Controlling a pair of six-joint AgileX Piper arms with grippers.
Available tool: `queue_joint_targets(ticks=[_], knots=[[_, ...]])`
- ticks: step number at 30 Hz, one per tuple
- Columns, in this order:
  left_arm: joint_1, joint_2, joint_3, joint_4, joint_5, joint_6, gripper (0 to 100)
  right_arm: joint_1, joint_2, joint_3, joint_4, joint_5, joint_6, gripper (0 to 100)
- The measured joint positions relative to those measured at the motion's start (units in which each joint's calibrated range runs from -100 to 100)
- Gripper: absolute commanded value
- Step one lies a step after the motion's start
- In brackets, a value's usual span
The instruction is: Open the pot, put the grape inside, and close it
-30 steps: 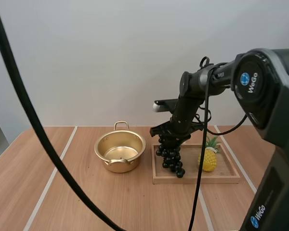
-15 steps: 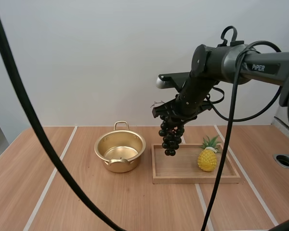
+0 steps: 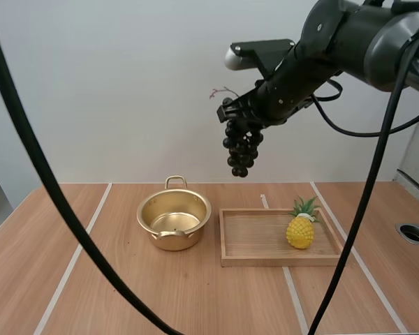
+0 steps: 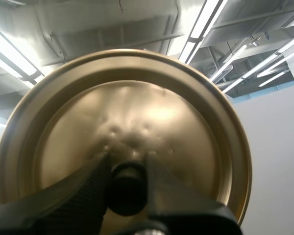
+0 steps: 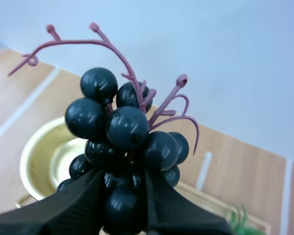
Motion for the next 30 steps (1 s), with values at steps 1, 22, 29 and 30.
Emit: queue_joint_targets(ticks=[1, 22, 29, 30], knots=[[0.00, 0.00, -0.39, 0.00, -0.20, 0.00, 0, 0.17, 0.00, -0.75, 1.14, 0.21, -0.21, 0], [0.00, -0.12, -5.17, 0.00, -3.94, 0.00, 0, 11.36, 13.26, -3.81, 3.31, -6.15, -1.14, 0], [0.00, -0.12, -5.17, 0.00, -7.13, 0.00, 0, 11.42, 19.97, -3.81, 1.70, -8.55, -1.14, 0], [0.00, -0.12, -5.17, 0.00, -7.21, 0.00, 0, 11.42, 20.98, -3.81, 1.33, -8.92, -1.14, 0]])
